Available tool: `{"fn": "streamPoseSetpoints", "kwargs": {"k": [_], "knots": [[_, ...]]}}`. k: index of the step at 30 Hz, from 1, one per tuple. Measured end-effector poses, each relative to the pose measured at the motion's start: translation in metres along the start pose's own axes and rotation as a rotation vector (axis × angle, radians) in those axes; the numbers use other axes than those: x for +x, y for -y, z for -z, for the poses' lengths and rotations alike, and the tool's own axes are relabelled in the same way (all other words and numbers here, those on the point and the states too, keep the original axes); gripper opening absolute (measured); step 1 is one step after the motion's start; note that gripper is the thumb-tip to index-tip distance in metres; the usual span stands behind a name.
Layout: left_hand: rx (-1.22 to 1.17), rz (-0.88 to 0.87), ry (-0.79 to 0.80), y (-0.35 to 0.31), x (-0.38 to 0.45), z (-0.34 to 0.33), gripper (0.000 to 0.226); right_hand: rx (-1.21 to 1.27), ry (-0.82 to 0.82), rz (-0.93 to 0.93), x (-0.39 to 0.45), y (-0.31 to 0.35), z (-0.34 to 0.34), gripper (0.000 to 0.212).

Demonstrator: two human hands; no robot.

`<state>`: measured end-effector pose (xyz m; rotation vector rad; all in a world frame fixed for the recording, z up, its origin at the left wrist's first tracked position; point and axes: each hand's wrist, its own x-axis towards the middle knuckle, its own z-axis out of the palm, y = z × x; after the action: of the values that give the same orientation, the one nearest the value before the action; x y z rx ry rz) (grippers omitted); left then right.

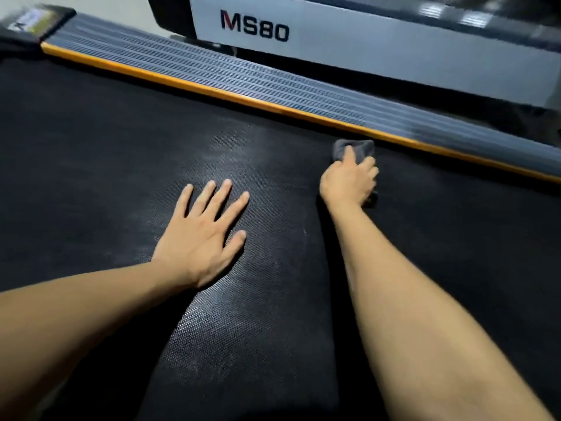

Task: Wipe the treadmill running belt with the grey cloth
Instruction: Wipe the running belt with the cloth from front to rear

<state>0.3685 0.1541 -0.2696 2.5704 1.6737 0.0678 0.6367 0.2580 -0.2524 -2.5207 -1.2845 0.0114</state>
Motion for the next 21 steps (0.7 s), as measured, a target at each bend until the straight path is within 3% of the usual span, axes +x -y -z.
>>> {"fn": "streamPoseSetpoints", "kwargs": {"k": [4,7,9,12,16,18,21], "knots": [[-0.020,0.008,-0.010,-0.002,0.000,0.000,0.068,0.011,0.082,0.427,-0.040,0.083,-0.017,0.047],[-0.023,-0.005,0.010,-0.001,0.002,0.002,0.067,0.000,0.142,0.575,-0.045,0.102,-0.022,0.048],[-0.037,-0.011,0.016,0.000,0.001,0.003,0.067,0.006,0.092,0.551,-0.027,0.072,-0.020,0.045],[-0.044,-0.002,0.001,-0.002,0.000,0.004,0.067,-0.013,-0.032,0.239,0.022,-0.004,-0.008,0.041],[-0.046,0.006,-0.003,-0.004,0.002,0.001,0.067,0.046,0.044,0.016,0.044,-0.055,0.008,0.048],[-0.058,0.009,-0.002,-0.005,0.003,0.001,0.067,0.009,0.010,0.086,0.032,-0.035,0.003,0.049],[-0.066,0.009,-0.001,-0.005,0.005,0.001,0.067,0.033,0.084,0.399,-0.021,0.027,-0.009,0.043]]}}
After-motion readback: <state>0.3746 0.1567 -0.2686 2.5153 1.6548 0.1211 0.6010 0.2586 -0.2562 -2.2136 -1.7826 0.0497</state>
